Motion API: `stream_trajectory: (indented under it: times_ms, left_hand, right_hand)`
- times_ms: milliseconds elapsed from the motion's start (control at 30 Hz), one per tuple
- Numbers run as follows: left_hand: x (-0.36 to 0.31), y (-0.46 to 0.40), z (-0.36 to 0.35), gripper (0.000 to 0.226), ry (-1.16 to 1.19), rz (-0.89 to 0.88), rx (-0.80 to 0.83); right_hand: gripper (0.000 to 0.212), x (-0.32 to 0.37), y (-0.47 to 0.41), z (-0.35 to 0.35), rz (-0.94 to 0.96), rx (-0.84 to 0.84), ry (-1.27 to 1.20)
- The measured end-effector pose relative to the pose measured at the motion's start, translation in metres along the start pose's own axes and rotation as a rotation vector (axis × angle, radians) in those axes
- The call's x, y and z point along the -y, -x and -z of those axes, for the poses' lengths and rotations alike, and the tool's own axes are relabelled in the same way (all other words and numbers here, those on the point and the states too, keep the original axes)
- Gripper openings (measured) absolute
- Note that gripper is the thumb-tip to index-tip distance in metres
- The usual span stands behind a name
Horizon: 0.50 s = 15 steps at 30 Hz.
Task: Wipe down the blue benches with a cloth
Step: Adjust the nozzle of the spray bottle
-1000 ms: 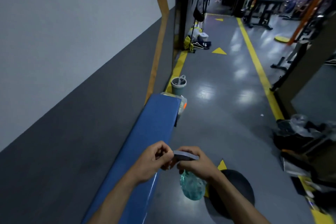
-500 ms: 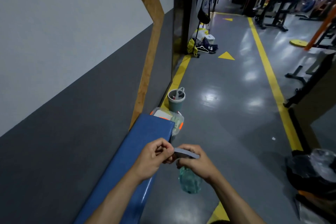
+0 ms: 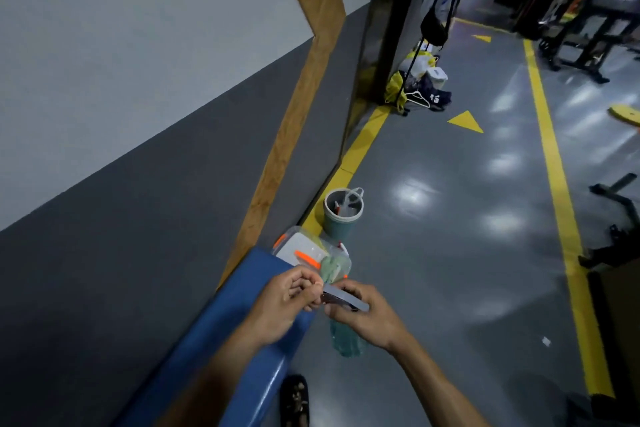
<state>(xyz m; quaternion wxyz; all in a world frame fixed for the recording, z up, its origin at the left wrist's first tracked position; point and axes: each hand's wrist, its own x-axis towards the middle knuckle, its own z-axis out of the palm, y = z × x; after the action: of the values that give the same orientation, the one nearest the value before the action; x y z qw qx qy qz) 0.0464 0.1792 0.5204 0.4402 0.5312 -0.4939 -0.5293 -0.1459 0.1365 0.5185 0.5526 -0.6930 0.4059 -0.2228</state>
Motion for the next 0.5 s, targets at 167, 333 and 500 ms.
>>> stream_trajectory:
  times_ms: [167, 333, 500]
  left_hand:
    - [0.020, -0.092, 0.021, 0.008, 0.032, 0.100, -0.022]
    - [0.047, -0.161, 0.036, 0.004, 0.077, 0.186, -0.145]
    - [0.094, -0.233, 0.046, 0.020, 0.086, 0.274, -0.272]
  right_hand:
    - [0.024, -0.024, -0.093, 0.041, -0.032, 0.014, 0.143]
    - [0.028, -0.055, -0.186, 0.072, 0.087, 0.120, 0.342]
    - [0.021, -0.125, -0.291, 0.094, 0.058, 0.240, 0.517]
